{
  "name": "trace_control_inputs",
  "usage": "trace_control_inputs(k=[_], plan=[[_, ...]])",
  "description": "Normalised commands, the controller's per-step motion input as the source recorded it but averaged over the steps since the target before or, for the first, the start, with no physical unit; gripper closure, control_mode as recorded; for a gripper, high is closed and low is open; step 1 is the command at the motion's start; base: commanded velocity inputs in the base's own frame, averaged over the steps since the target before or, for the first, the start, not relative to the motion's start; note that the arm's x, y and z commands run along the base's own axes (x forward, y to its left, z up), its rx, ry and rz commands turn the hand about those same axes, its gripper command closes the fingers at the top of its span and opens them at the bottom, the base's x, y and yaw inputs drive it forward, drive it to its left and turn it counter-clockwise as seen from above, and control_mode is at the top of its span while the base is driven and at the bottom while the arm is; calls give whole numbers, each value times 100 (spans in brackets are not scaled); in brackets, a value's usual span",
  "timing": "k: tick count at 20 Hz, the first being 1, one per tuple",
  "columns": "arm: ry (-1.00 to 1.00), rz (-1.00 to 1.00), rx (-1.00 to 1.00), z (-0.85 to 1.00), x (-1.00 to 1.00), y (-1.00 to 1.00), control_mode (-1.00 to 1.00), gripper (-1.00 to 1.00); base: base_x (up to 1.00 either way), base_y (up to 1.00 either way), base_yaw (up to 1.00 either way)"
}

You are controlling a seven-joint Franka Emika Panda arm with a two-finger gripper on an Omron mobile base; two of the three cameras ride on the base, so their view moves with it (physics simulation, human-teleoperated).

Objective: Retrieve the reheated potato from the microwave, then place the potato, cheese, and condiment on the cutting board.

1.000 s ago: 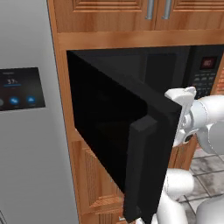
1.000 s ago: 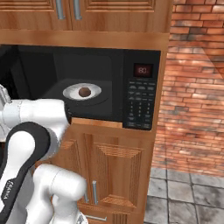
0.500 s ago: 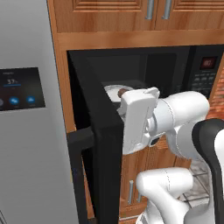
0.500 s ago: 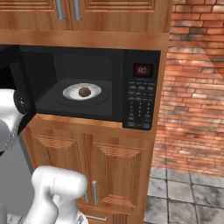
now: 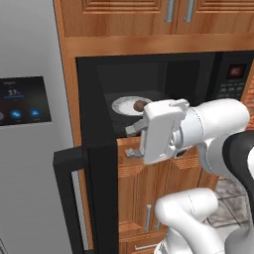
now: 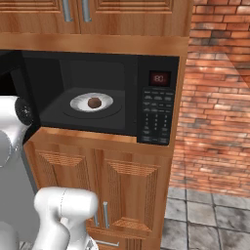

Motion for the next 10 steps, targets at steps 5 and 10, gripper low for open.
trace_control_inputs(k=[5, 10], plan=[[-19, -16, -27, 31, 43, -100, -100, -100, 0, 0, 0], [-20, -18, -31, 16, 45, -100, -100, -100, 0, 0, 0]])
